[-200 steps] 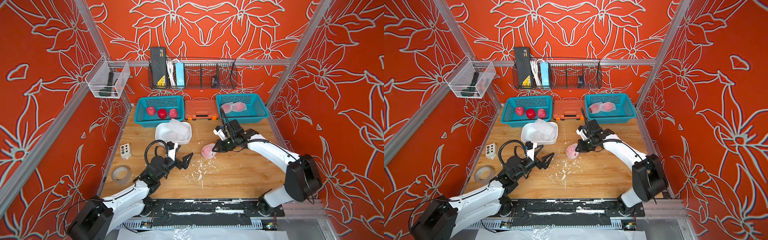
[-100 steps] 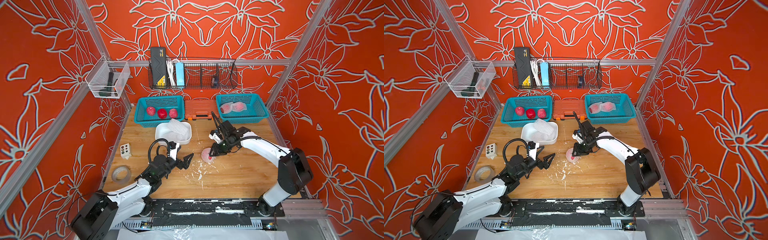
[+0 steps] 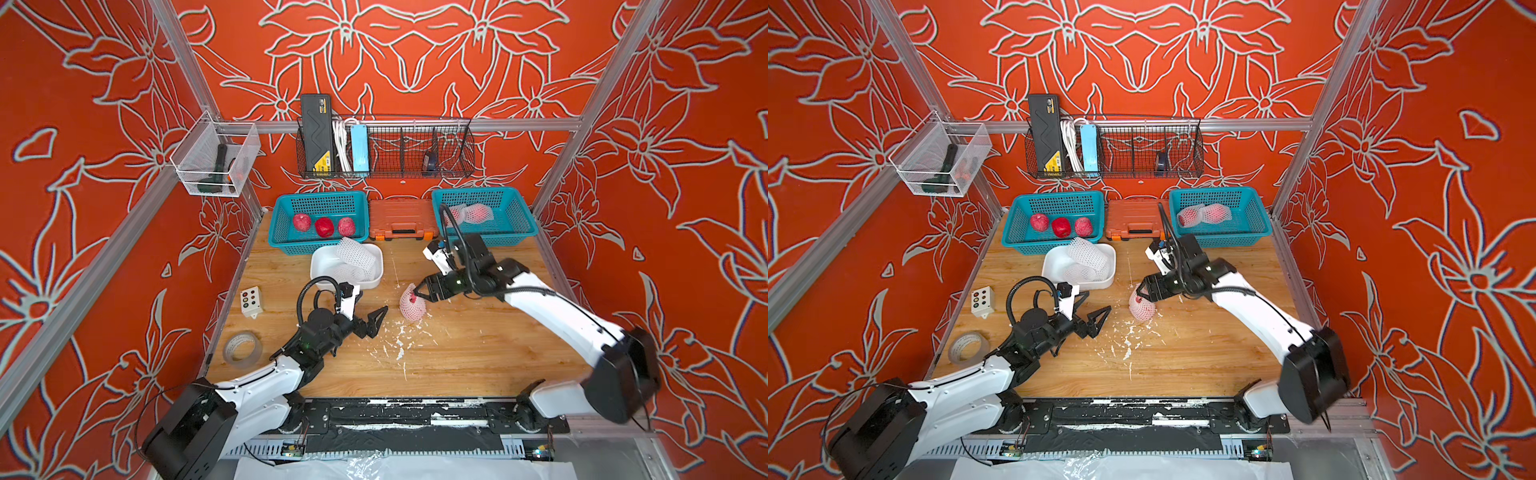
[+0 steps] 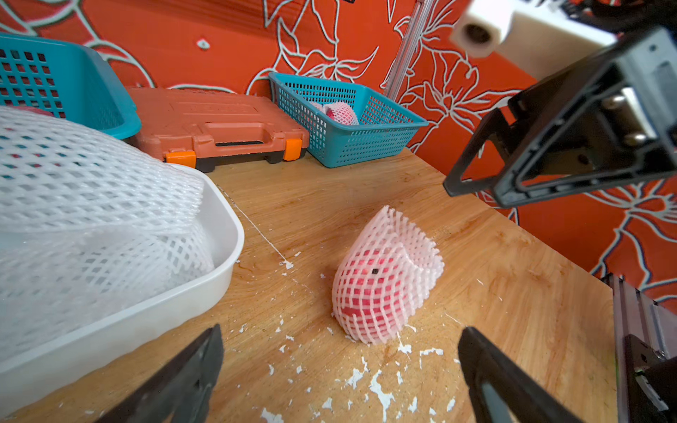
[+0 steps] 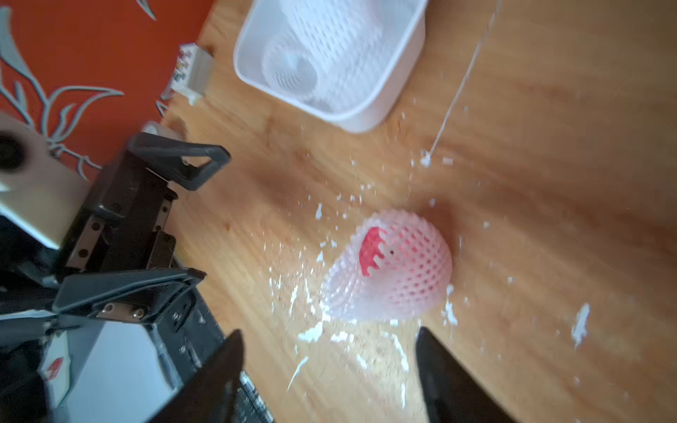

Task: Remove foam nets from apples
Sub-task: Remove the foam net from the apple.

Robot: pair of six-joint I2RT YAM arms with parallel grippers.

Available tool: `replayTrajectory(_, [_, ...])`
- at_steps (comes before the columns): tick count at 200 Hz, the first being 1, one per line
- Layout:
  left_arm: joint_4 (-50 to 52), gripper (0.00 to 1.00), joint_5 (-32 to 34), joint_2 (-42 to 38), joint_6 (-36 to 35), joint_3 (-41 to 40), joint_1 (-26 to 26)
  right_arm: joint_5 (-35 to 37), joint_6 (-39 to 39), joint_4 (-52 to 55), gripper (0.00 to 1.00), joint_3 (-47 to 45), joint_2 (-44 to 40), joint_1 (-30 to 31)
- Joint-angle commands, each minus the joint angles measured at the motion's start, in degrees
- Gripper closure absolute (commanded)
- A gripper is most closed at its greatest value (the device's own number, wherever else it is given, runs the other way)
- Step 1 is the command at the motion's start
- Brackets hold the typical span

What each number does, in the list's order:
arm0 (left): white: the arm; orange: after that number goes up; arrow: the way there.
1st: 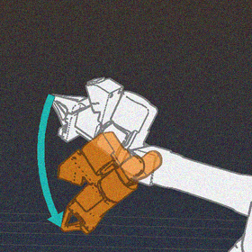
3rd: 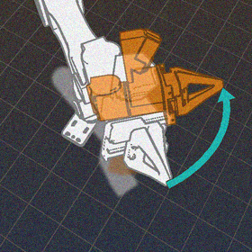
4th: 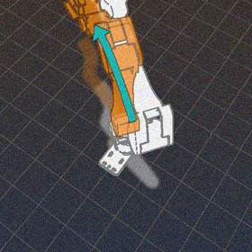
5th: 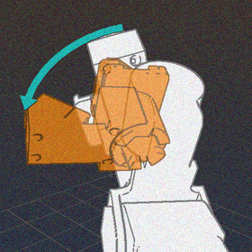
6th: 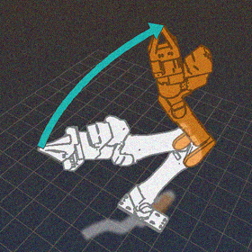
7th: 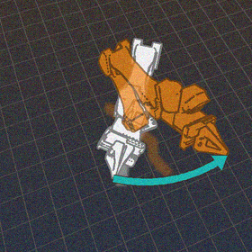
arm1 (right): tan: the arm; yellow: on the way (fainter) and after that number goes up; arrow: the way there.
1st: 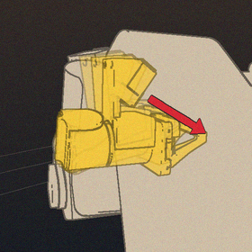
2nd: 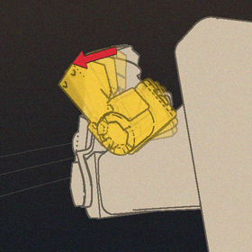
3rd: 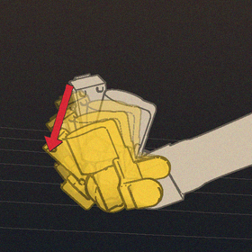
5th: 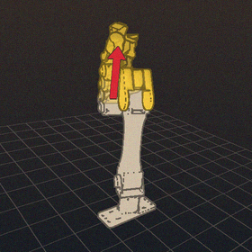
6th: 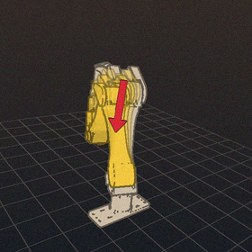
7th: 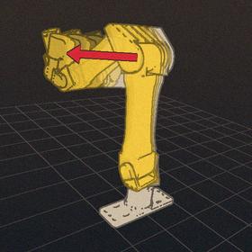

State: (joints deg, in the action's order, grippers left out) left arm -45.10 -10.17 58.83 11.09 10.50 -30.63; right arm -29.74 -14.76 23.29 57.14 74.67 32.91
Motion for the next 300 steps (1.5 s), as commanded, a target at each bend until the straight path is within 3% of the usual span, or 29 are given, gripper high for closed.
replayTrajectory(1, [-2.12,0.02,-1.15,0.33,-0.68,0.93,0.35,3.53,1.16,-24.33,0.11,-15.09,-7.16,0.22])
replayTrajectory(27, [-4.52,0.02,-2.14,0.43,-0.55,0.29,0.39,6.52,4.07,-36.71,0.08,-22.94,-7.51,1.33])
replayTrajectory(33, [-4.77,0.02,-2.34,0.48,-0.65,0.3,0.39,6.31,4.71,-37.83,0.02,-23.5,-6.91,1.45])
replayTrajectory(67, [-5.34,0.02,-3.14,0.98,-0.87,0.26,0.37,8.25,7.96,-50.5,0.02,-29.28,-4.95,5.02])
replayTrajectory(112, [-6.08,0.02,-2.62,1.16,-0.37,-0.55,0.4,16.85,10.5,-54.99,0.02,-28.2,1.62,7.21])
replayTrajectory(154, [-5.74,0.02,-2.68,1.55,-0.47,-0.38,0.4,16.17,11.41,-56.07,0.02,-23.86,9.21,7.79])
replayTrajectory(179, [-5.58,0.02,-2.56,1.56,-0.63,-0.31,0.4,16.98,10.33,-56.73,0.16,-22.52,11.09,7.82])
replayTrajectory(217, [-4.39,0.02,-1.73,0.56,-1.41,-0.49,0.35,14.5,10.25,-55.4,0.56,-21.93,10.11,7.87])
replayTrajectory(240, [-3.86,0.02,-0.7,-0.74,-1.72,-0.85,0.4,15.07,10.1,-53.97,0.67,-21.71,9.01,7.81])
replayTrajectory(265, [-2.05,0.02,0.01,-1.75,-2.0,-0.35,0.35,14.54,9.8,-50.92,0.99,-20.45,6.73,7.85])
replayTrajectory(300, [1.07,0.02,4.21,-4.9,-1.67,1.03,0.39,14.9,7.77,-48.13,1.0,-18.7,4.05,7.75])
